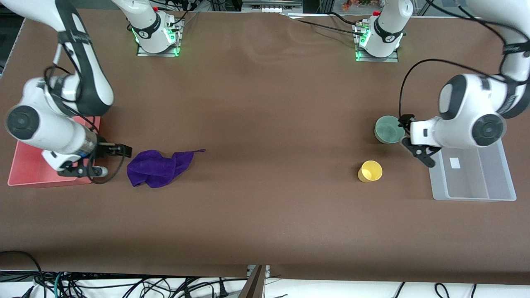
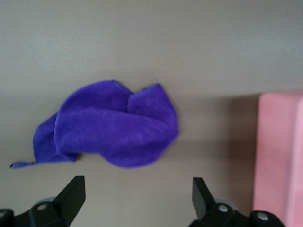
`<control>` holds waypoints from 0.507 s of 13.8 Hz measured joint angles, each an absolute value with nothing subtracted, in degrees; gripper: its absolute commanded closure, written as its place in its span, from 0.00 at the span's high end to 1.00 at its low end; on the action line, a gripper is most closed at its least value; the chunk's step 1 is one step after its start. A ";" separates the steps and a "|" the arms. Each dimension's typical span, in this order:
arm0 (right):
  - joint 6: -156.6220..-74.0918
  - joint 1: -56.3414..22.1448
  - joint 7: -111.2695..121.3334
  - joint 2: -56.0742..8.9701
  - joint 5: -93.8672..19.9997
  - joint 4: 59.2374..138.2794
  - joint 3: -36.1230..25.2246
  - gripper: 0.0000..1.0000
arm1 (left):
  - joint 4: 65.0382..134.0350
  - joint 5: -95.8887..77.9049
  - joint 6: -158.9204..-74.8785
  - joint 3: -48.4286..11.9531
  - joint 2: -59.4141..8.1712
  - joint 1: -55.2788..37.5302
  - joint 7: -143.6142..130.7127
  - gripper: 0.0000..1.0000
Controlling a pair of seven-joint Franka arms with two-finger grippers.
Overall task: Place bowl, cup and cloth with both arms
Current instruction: 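Lower the right gripper onto the cloth while the left gripper grasps the bowl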
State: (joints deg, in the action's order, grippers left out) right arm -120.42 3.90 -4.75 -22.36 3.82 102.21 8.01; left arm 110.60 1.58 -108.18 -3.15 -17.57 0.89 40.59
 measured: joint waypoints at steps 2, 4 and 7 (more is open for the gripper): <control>-124.83 3.40 -5.51 -24.94 3.81 102.35 8.02 1.00 | 117.21 2.56 -116.87 -3.22 -17.72 0.82 42.44 1.00; -128.55 2.79 -7.29 -27.23 3.81 102.41 8.05 1.00 | 122.83 4.73 -125.56 -3.29 -17.70 0.76 43.05 1.00; -134.03 1.68 -8.85 -30.31 3.81 102.51 8.08 1.00 | 126.99 8.99 -133.13 -3.30 -17.95 0.76 43.31 0.98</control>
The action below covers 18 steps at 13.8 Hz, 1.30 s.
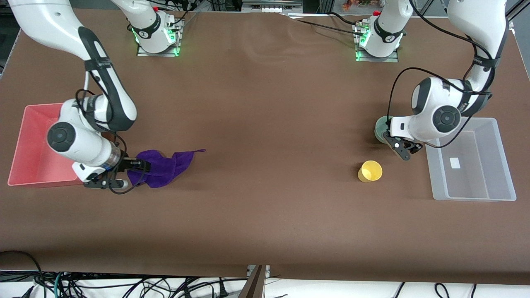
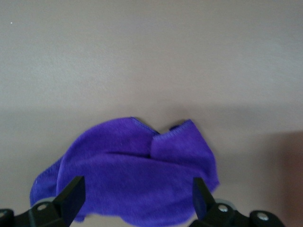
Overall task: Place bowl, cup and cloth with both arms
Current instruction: 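Lower the right gripper onto the cloth while the left gripper grasps the bowl, then grasp the cloth with the right gripper while the left gripper carries the bowl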
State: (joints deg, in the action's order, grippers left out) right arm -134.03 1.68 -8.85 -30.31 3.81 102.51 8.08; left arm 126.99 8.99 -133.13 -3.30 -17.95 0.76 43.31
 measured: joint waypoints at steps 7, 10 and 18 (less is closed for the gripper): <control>-142.75 1.56 -8.94 -35.34 3.81 102.80 8.04 0.98 | 127.75 9.87 -137.23 -3.31 -21.52 0.76 51.42 0.00; -148.02 1.56 -8.83 -36.21 3.81 104.95 7.97 0.56 | 126.94 9.87 -137.36 -3.31 -21.40 0.77 53.66 0.00; -148.98 1.55 -8.62 -36.33 3.82 106.56 7.97 0.00 | 107.67 9.88 -109.77 -3.04 -16.34 1.17 55.77 0.00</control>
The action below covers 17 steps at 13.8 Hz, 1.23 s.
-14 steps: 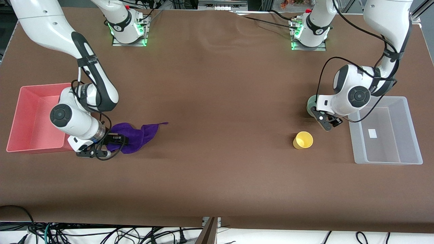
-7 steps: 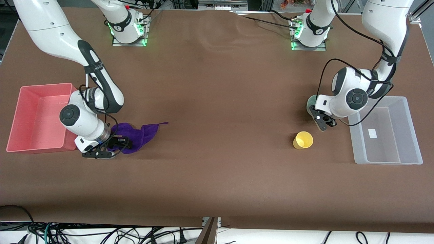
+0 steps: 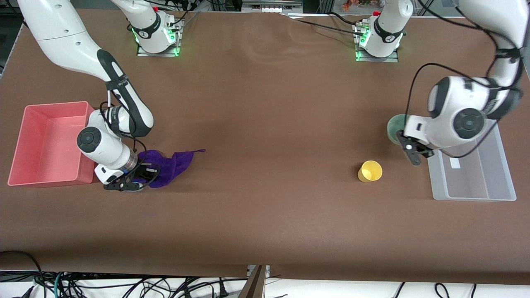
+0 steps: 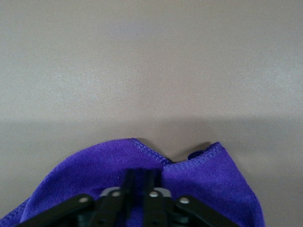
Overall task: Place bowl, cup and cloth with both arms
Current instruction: 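Grasp the cloth with the right gripper while the left gripper carries the bowl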
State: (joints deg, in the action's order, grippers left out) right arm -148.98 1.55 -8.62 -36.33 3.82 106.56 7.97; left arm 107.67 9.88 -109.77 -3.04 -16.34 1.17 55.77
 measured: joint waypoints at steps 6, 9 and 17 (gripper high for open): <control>-146.29 1.53 -8.61 -35.50 3.82 106.31 7.99 0.00 | 97.00 13.34 -100.49 -2.27 -17.10 10.64 61.83 0.00; -144.01 1.50 -8.67 -34.57 3.82 105.77 8.03 0.00 | 96.55 13.80 -105.93 -2.15 -21.56 18.35 65.32 0.00; -135.51 1.47 -15.28 -33.60 3.81 102.17 8.08 1.00 | 95.44 11.64 -122.83 -2.35 -37.19 23.62 65.88 1.00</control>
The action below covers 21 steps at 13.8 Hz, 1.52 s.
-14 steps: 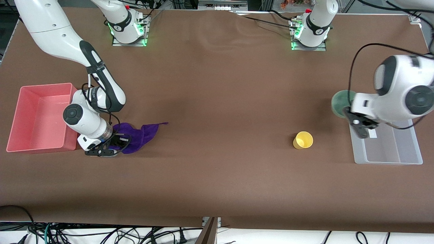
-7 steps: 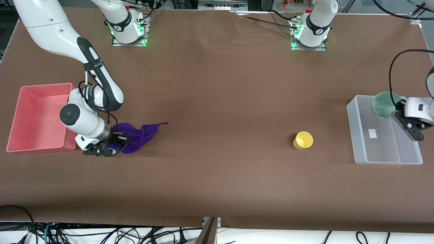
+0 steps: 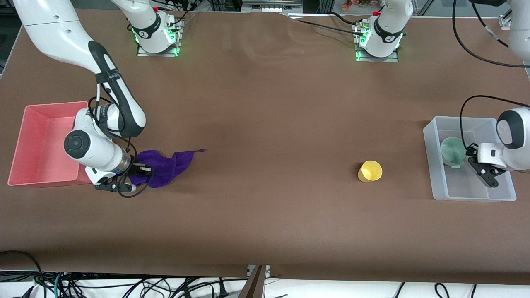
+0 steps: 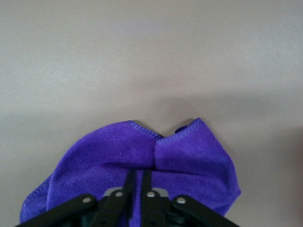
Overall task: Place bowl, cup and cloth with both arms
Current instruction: 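Grasp the cloth with the right gripper while the left gripper carries the bowl, then lift the cloth with the right gripper while the left gripper grasps the cup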
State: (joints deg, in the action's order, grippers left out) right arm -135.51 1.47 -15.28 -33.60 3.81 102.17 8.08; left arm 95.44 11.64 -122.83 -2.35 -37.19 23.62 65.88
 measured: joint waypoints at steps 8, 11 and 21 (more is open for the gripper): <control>-135.25 1.53 -24.20 -34.17 3.02 104.88 7.80 1.00 | 86.51 10.87 -107.36 -10.81 -31.07 23.36 63.66 1.00; -135.26 1.55 -28.26 -34.26 2.84 106.09 7.52 0.49 | 83.57 10.48 -102.34 -14.48 -29.80 18.58 49.84 1.00; -135.29 1.56 -26.63 -34.27 2.76 106.37 7.41 0.00 | 86.08 0.01 -114.06 -14.16 -40.57 7.92 22.90 0.76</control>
State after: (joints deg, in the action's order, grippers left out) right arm -135.29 1.56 -26.63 -34.27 2.76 106.37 7.41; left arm 86.08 0.01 -114.06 -14.16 -40.57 7.92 22.90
